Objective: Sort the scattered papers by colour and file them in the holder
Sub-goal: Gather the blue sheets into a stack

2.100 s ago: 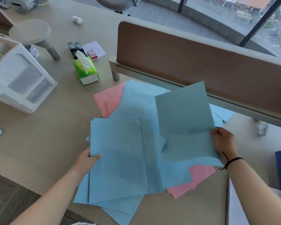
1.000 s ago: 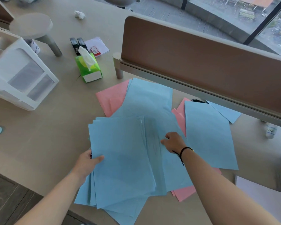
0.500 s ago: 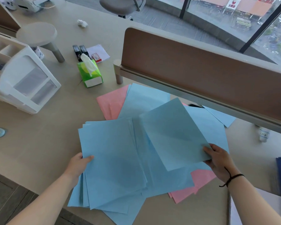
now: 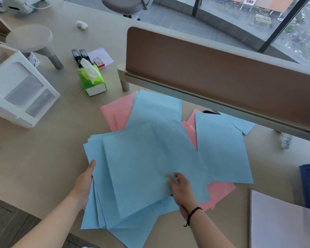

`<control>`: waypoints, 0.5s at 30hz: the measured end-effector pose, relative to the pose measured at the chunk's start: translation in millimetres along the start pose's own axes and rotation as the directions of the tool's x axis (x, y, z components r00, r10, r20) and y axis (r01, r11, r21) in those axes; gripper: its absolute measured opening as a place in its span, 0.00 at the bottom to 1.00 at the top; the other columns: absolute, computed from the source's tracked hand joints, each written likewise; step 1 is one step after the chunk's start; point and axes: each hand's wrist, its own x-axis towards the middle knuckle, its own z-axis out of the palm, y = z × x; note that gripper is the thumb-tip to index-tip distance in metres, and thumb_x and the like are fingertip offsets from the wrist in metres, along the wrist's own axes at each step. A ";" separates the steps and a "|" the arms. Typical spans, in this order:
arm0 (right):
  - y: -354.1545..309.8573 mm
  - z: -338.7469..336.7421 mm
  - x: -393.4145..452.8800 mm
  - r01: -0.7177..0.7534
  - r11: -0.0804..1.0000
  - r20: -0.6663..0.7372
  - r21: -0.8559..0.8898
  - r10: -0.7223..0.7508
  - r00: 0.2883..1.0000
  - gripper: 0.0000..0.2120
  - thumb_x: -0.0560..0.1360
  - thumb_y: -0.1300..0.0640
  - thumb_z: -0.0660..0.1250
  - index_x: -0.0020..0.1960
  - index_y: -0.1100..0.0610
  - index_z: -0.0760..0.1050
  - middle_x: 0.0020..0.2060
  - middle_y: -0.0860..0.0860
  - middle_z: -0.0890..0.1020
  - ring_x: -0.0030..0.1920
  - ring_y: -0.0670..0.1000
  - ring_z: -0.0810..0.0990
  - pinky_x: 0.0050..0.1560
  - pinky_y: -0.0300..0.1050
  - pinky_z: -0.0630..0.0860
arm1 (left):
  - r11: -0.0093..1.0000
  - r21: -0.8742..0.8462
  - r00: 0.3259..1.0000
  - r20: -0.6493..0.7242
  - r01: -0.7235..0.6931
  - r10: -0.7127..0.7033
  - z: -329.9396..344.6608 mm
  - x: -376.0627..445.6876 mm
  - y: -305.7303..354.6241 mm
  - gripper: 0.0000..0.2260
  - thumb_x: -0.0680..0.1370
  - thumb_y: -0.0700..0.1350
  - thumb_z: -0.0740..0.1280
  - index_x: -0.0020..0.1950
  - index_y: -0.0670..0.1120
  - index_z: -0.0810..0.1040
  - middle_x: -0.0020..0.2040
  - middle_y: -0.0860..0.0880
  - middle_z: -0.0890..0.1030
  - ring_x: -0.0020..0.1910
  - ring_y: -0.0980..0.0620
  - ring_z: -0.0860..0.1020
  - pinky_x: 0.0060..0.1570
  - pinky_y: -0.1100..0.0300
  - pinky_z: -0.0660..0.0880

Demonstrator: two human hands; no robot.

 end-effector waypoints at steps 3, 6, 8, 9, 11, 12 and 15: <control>-1.3 23.4 -3.7 0.039 0.991 0.084 -0.125 -0.029 0.996 0.09 0.78 0.64 0.65 0.49 0.51 0.79 0.46 0.53 0.86 0.47 0.53 0.85 0.50 0.53 0.83 | 0.997 0.054 0.998 -0.004 -0.057 0.057 6.2 -0.5 -0.5 0.20 0.74 0.64 0.68 0.56 0.51 0.81 0.53 0.54 0.85 0.56 0.51 0.80 0.61 0.51 0.72; -9.9 25.7 -0.1 0.038 0.950 0.184 -0.309 0.020 0.983 0.04 0.77 0.56 0.69 0.48 0.56 0.80 0.36 0.52 0.83 0.37 0.46 0.83 0.43 0.46 0.84 | 0.983 0.121 0.989 -0.034 -0.138 0.143 4.7 9.3 -4.1 0.17 0.71 0.51 0.76 0.56 0.47 0.82 0.55 0.50 0.85 0.57 0.47 0.81 0.62 0.49 0.74; -20.3 11.6 15.2 0.085 0.902 0.091 -0.424 -0.051 0.995 0.08 0.75 0.51 0.71 0.47 0.55 0.82 0.32 0.48 0.81 0.32 0.43 0.79 0.43 0.44 0.79 | 0.978 0.150 0.987 -0.044 -0.145 0.153 6.0 12.4 -5.8 0.12 0.73 0.42 0.76 0.55 0.45 0.82 0.55 0.47 0.85 0.56 0.45 0.82 0.59 0.46 0.76; -27.9 0.1 25.0 0.100 0.871 0.011 -0.480 -0.108 0.994 0.10 0.75 0.50 0.71 0.49 0.56 0.82 0.35 0.50 0.83 0.36 0.46 0.80 0.45 0.43 0.76 | 0.977 0.155 0.986 -0.049 -0.148 0.157 5.3 14.5 -7.0 0.10 0.74 0.39 0.74 0.55 0.45 0.82 0.54 0.47 0.85 0.55 0.44 0.82 0.58 0.47 0.77; -47.3 -27.9 48.5 0.100 0.807 -0.155 -0.582 -0.231 0.961 0.15 0.75 0.52 0.72 0.58 0.60 0.81 0.48 0.56 0.84 0.51 0.55 0.81 0.54 0.45 0.73 | 0.975 0.159 0.985 -0.048 -0.155 0.165 6.1 17.7 -7.7 0.09 0.75 0.37 0.73 0.54 0.45 0.81 0.53 0.47 0.85 0.54 0.45 0.82 0.57 0.48 0.77; -56.2 -41.4 60.8 0.092 0.778 -0.191 -0.622 -0.265 0.945 0.20 0.75 0.52 0.73 0.62 0.62 0.78 0.54 0.59 0.82 0.58 0.59 0.79 0.59 0.47 0.72 | 0.973 0.159 0.984 -0.038 -0.165 0.173 5.7 20.1 -8.7 0.09 0.75 0.37 0.72 0.54 0.45 0.81 0.53 0.47 0.85 0.54 0.45 0.82 0.57 0.48 0.77; -79.6 -64.9 86.7 0.042 0.726 -0.153 -0.686 -0.201 0.968 0.30 0.73 0.49 0.73 0.69 0.62 0.71 0.61 0.60 0.76 0.64 0.61 0.74 0.65 0.49 0.69 | 0.977 0.138 0.986 -0.016 -0.165 0.168 5.8 19.7 -8.7 0.10 0.76 0.35 0.71 0.55 0.44 0.79 0.55 0.45 0.84 0.53 0.44 0.82 0.53 0.48 0.78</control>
